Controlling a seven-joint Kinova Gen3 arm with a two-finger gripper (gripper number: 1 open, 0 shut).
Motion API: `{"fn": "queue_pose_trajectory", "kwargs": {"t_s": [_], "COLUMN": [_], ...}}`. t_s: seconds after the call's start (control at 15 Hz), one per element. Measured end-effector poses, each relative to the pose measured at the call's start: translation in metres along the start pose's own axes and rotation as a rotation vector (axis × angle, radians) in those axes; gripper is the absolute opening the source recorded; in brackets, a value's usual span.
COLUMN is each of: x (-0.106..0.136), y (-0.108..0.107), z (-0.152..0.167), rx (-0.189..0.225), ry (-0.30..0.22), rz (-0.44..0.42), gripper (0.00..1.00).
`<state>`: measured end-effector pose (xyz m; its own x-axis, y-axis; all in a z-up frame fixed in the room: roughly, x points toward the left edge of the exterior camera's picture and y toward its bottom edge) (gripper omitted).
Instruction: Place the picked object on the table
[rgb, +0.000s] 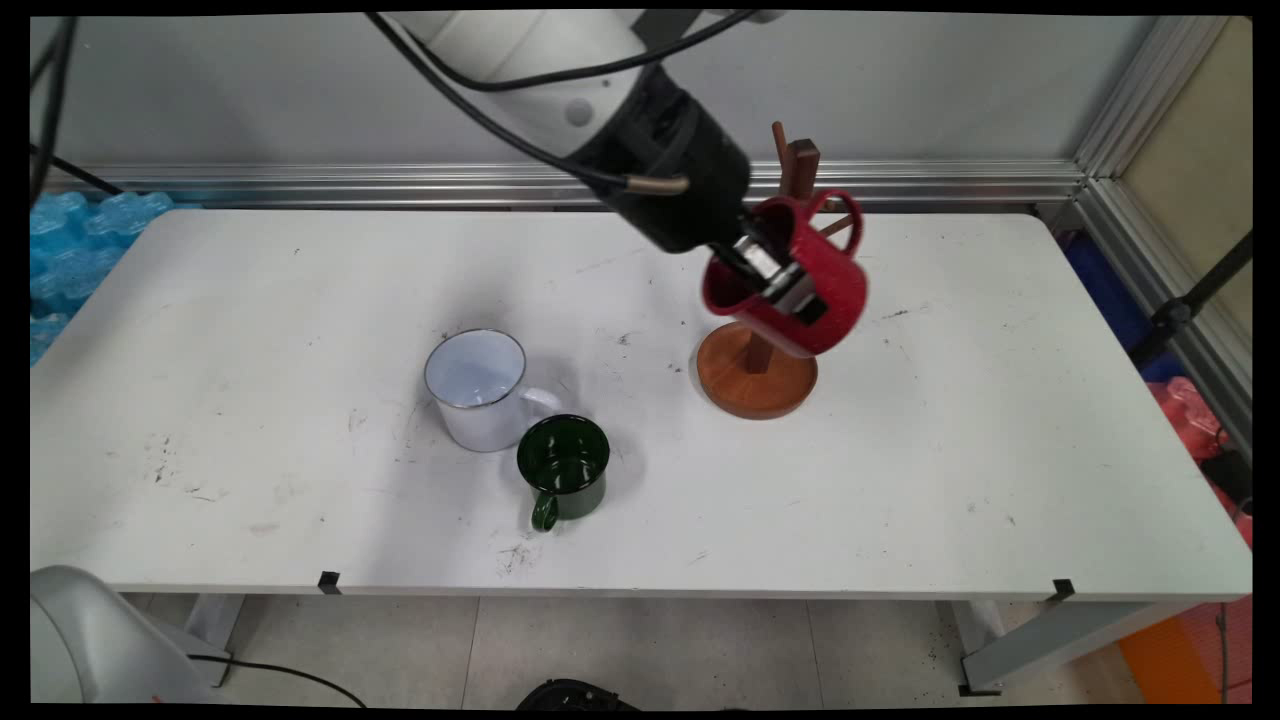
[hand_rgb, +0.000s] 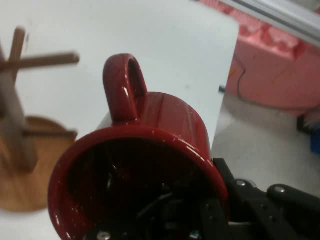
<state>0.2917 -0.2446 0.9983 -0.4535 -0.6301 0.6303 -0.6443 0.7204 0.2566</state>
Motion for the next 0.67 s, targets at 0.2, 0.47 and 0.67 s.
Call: {"fn": "queue_pose_trajectory", "kwargs": {"t_s": [0.2,0.47,0.67], "x": [-0.006,-0.010,-0.010], "y": [0.001,-0.008,-0.022], "z": [-0.014,-0.029,-0.040], "rx": [0.040,0.109,0.170], "ry": [-0.062,-0.140,-0.205], "rz": [0.008,0.025,0.050], "gripper": [0.00,0.00,0.00]}}
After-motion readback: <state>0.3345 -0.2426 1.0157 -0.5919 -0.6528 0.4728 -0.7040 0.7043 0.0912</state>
